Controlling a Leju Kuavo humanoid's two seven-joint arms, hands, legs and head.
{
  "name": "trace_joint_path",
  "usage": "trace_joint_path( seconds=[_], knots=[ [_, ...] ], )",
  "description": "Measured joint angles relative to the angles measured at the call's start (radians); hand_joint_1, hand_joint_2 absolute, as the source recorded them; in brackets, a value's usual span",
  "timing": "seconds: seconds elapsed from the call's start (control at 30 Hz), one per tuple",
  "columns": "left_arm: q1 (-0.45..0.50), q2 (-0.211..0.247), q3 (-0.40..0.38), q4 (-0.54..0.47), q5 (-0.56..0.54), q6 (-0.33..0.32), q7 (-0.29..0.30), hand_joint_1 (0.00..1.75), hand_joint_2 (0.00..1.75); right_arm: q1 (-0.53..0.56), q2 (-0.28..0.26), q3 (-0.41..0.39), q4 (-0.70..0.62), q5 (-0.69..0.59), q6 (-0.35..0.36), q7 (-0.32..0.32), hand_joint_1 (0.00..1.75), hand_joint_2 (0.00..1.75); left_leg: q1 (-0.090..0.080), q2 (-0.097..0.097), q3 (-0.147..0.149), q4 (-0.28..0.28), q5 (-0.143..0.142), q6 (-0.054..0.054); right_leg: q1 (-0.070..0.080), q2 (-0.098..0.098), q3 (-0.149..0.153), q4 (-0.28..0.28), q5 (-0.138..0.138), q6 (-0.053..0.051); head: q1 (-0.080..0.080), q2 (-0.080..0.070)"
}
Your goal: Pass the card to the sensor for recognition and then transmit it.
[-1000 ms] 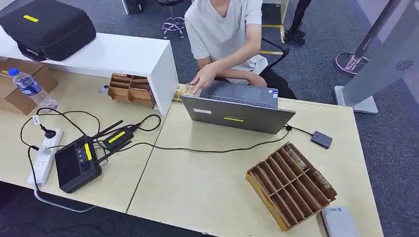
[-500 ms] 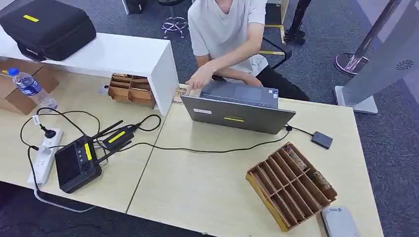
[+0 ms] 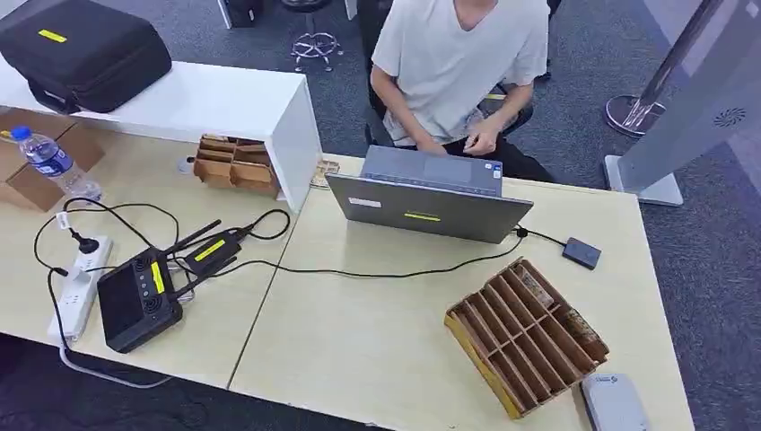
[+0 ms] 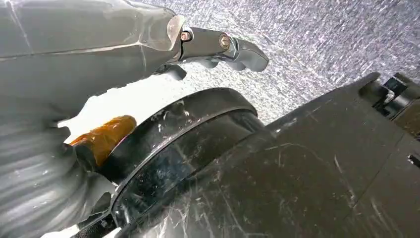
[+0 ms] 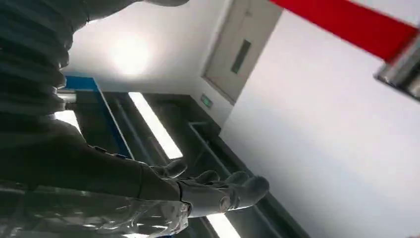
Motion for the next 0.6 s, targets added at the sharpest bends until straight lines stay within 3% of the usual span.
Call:
trace_joint_path(
  seconds=[0.17, 0.47, 0.6],
  knots=[
    [-0.001, -0.004, 0.0, 0.0, -0.008, -0.005, 0.014, 0.0, 1.75, -0.023, 0.063, -0.019, 0.1, 0.0, 0.025, 0.035, 0.0, 1.75, 0.001, 0.004, 0.0, 0.0, -0.001, -0.001, 0.001, 0.003, 0.0, 0.0, 0.0, 0.0, 0.0, 0.0],
    [-0.004, -0.008, 0.0, 0.0, -0.019, -0.013, 0.042, 0.0, 1.75, -0.121, 0.301, -0.009, 0.272, 0.0, 0.06, 0.099, 0.0, 1.75, 0.001, 0.005, 0.003, -0.002, 0.0, -0.001, 0.001, 0.005, 0.001, 0.001, -0.001, -0.001, -0.001, 0.0],
    [-0.005, -0.008, 0.0, 0.0, -0.019, -0.013, 0.044, 0.0, 1.75, -0.143, 0.363, -0.007, 0.302, 0.0, 0.063, 0.101, 0.0, 1.75, 0.001, 0.005, 0.003, -0.002, 0.0, -0.002, 0.0, 0.004, 0.001, 0.002, -0.001, -0.002, 0.0, 0.0]
  ],
)
